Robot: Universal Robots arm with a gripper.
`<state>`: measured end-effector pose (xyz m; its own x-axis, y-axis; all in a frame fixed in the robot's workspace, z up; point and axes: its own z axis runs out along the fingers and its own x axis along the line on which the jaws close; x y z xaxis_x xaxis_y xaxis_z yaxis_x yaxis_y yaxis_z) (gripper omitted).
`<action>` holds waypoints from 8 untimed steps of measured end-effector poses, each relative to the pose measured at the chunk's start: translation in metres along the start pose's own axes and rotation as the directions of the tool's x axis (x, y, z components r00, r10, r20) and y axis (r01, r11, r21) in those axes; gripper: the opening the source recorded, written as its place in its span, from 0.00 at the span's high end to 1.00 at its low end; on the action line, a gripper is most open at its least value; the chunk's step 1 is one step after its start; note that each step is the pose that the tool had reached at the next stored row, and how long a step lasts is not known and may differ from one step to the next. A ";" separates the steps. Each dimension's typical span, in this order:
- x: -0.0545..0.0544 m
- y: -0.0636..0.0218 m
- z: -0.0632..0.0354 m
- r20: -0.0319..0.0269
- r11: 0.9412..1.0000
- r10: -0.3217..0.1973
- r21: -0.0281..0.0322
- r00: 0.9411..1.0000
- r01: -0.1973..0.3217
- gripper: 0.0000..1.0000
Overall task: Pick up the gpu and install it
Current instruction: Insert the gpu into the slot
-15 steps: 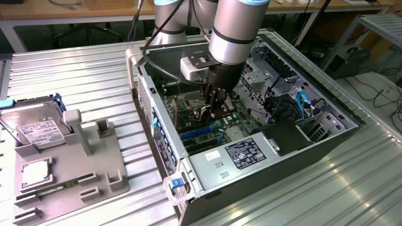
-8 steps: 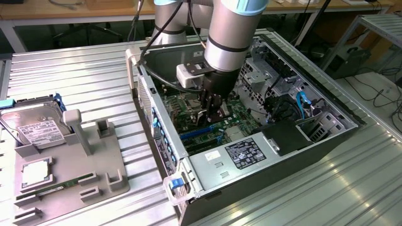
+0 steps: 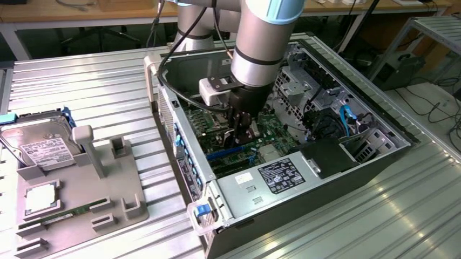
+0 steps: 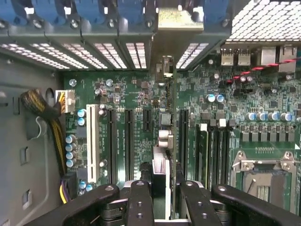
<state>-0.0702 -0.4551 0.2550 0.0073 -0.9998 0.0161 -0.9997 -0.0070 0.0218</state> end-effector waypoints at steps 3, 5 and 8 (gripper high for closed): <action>0.000 0.0009 0.0004 0.000 1.000 0.000 0.000 1.000 0.000 0.73; 0.000 0.0013 0.0006 0.000 1.000 0.000 0.000 1.000 0.000 0.73; 0.000 0.0018 0.0007 0.000 1.000 0.000 0.000 1.000 0.000 0.73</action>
<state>-0.0720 -0.4550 0.2543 0.0072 -0.9999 0.0157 -0.9997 -0.0068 0.0217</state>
